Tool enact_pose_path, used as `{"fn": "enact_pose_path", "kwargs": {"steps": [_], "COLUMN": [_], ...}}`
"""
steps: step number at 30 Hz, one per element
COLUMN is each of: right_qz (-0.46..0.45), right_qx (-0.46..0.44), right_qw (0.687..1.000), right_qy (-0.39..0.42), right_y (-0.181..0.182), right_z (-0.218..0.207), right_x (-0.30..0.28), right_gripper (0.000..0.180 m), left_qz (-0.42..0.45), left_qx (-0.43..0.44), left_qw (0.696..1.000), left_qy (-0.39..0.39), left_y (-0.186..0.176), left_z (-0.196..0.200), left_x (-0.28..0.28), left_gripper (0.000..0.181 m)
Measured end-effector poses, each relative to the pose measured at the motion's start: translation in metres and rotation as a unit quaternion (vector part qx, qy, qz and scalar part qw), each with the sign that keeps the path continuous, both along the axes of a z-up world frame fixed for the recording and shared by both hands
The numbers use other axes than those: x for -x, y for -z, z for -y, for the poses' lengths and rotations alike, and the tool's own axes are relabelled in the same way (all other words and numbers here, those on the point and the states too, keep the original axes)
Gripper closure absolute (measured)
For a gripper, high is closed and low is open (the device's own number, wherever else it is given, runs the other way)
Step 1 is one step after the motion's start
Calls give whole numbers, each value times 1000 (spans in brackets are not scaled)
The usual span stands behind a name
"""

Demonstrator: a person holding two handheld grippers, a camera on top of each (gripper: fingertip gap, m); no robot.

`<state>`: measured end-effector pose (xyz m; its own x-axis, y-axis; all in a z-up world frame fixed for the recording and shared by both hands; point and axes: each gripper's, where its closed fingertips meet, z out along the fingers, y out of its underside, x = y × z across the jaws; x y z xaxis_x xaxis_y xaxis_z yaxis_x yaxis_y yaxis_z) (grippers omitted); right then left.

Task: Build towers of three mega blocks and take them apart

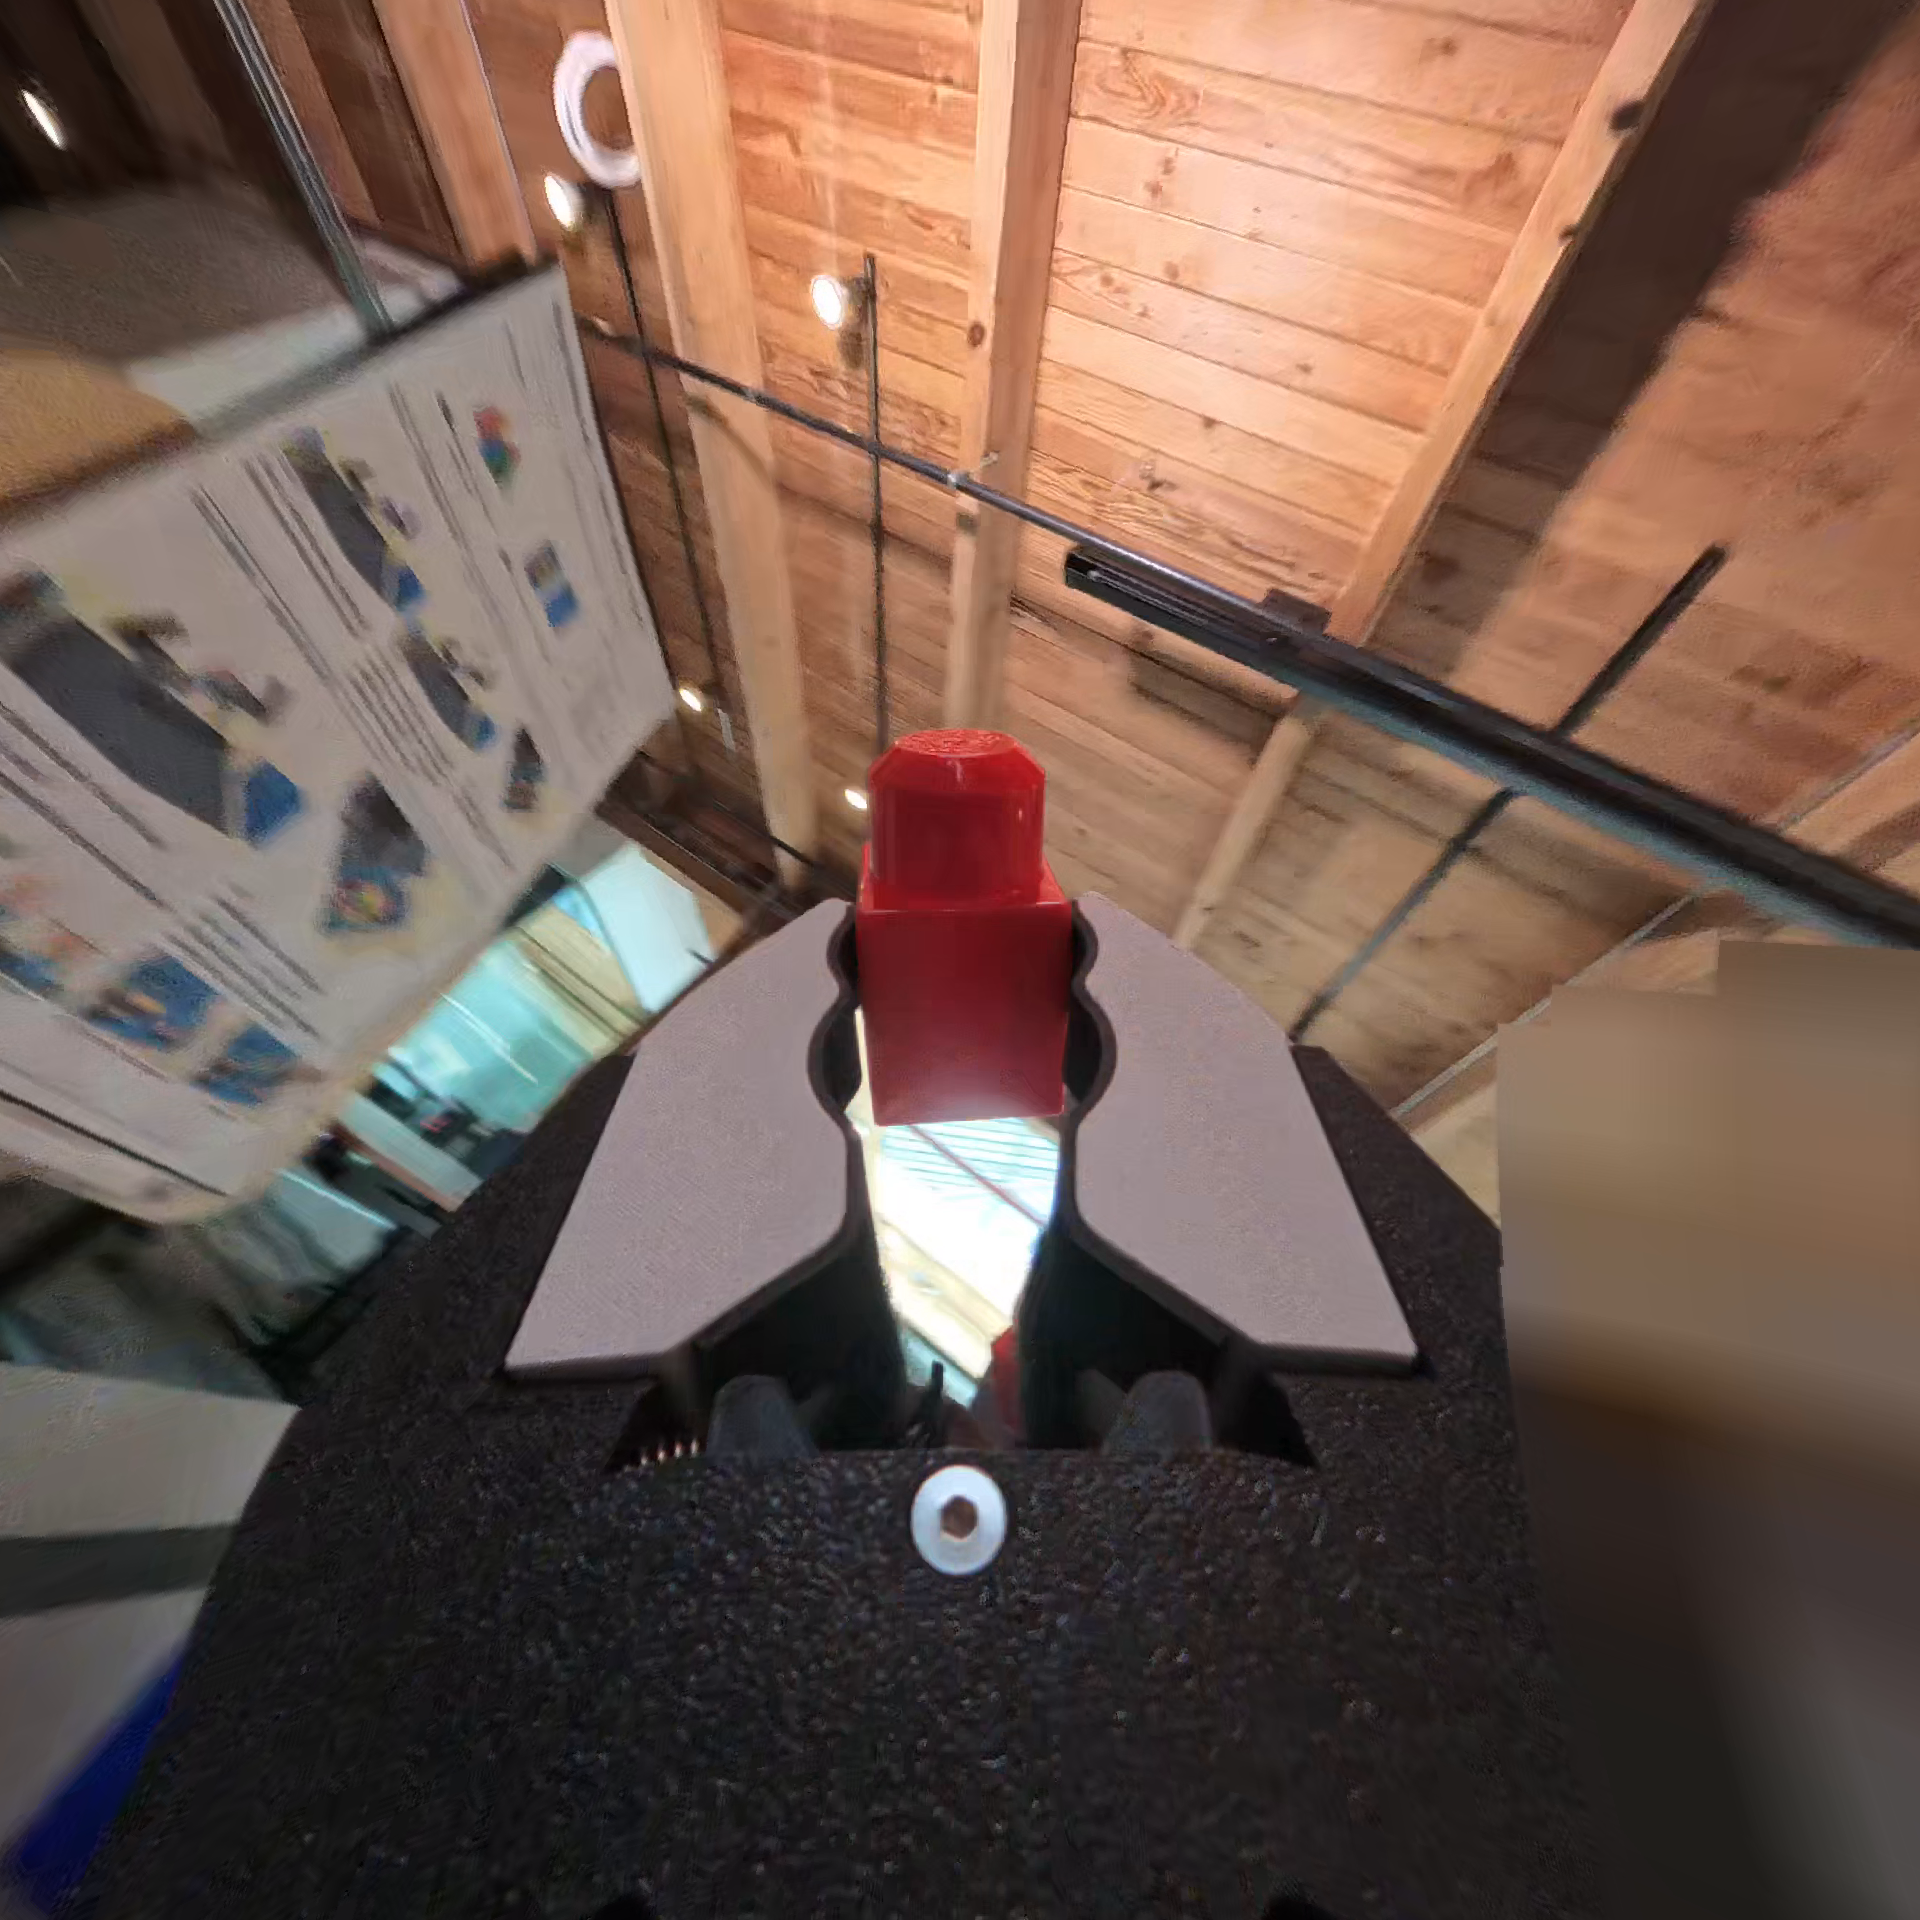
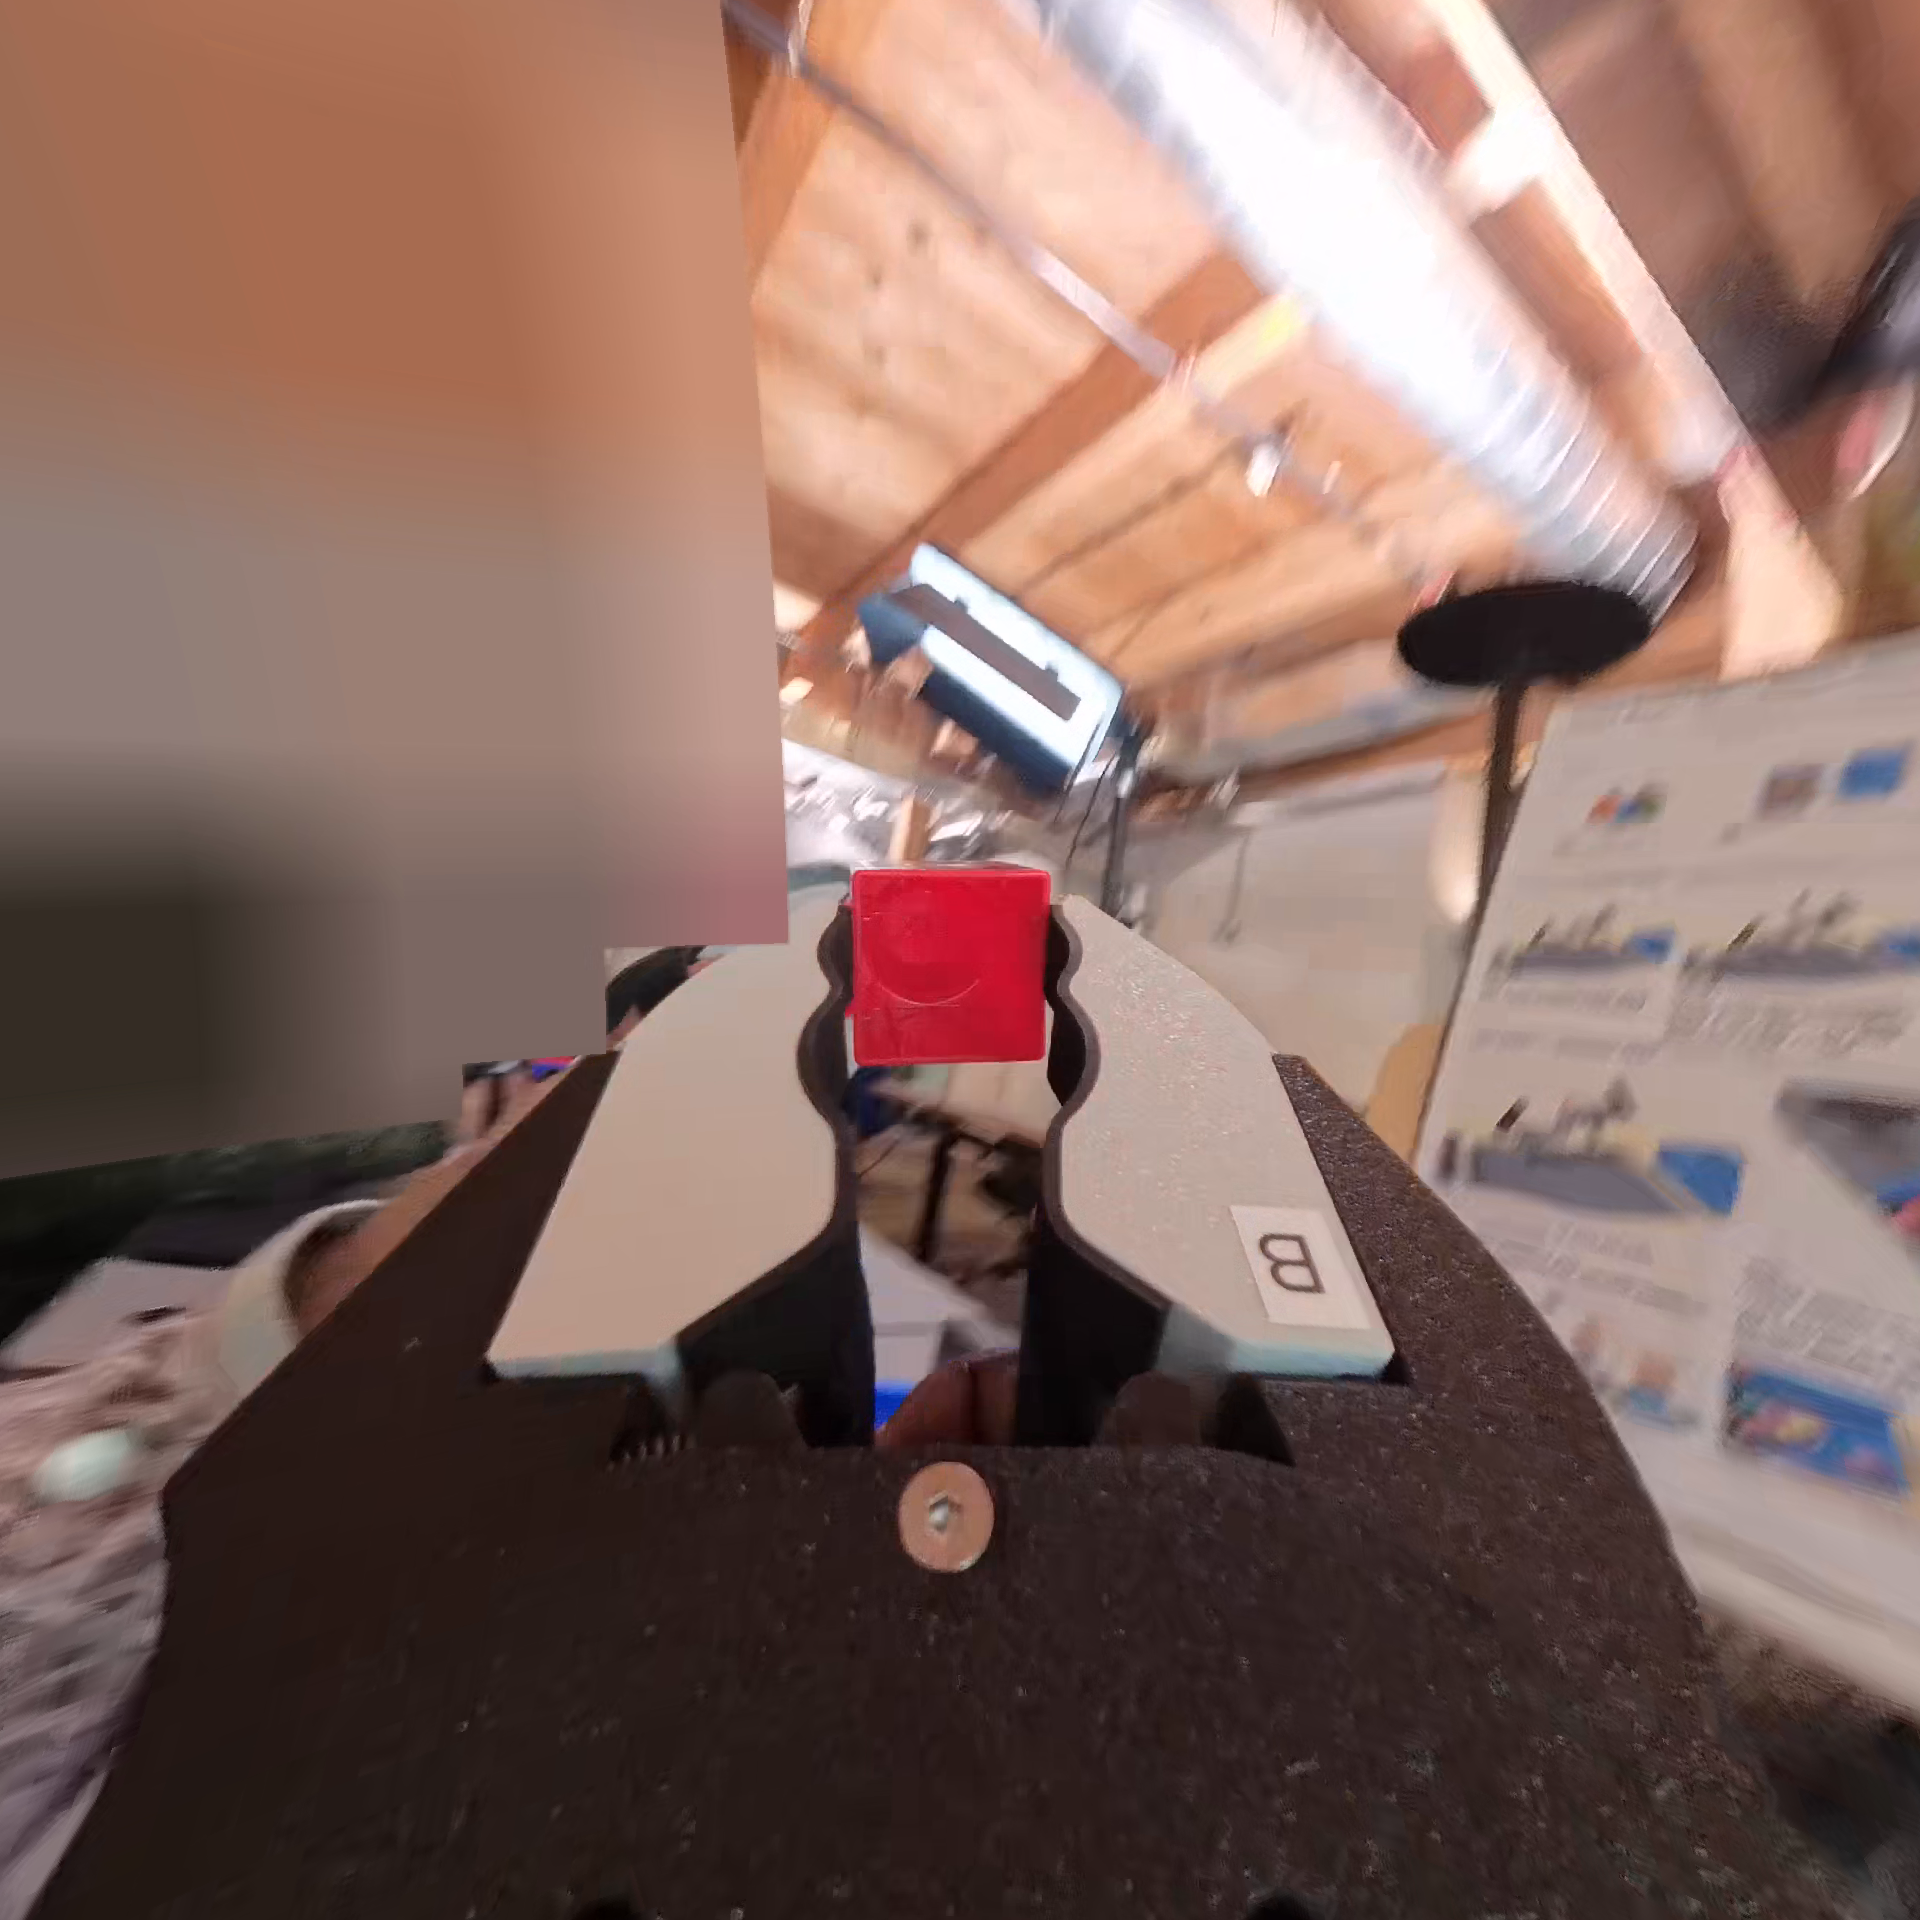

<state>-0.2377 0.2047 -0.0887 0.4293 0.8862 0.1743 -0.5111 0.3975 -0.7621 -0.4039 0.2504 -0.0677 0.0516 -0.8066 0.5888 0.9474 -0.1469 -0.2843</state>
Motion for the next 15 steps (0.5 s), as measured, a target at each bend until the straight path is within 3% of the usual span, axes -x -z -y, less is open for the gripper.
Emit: {"fn": "enact_pose_path", "kwargs": {"steps": [5,9,15], "right_qz": [15,12,13], "right_qx": [-209,-259,-277], "right_qw": [967,943,931], "right_qy": [143,211,236], "right_y": [-12,-18,-18], "right_z": [45,52,55], "right_x": [6,-4,1], "right_gripper": [146,145,145], "left_qz": [24,42,96], "left_qx": [17,6,5], "left_qw": [982,965,954], "left_qy": [185,257,283], "left_y": [-9,-16,-21], "left_z": [15,32,46], "left_x": [-88,-121,-138], "left_gripper": [145,145,145]}}
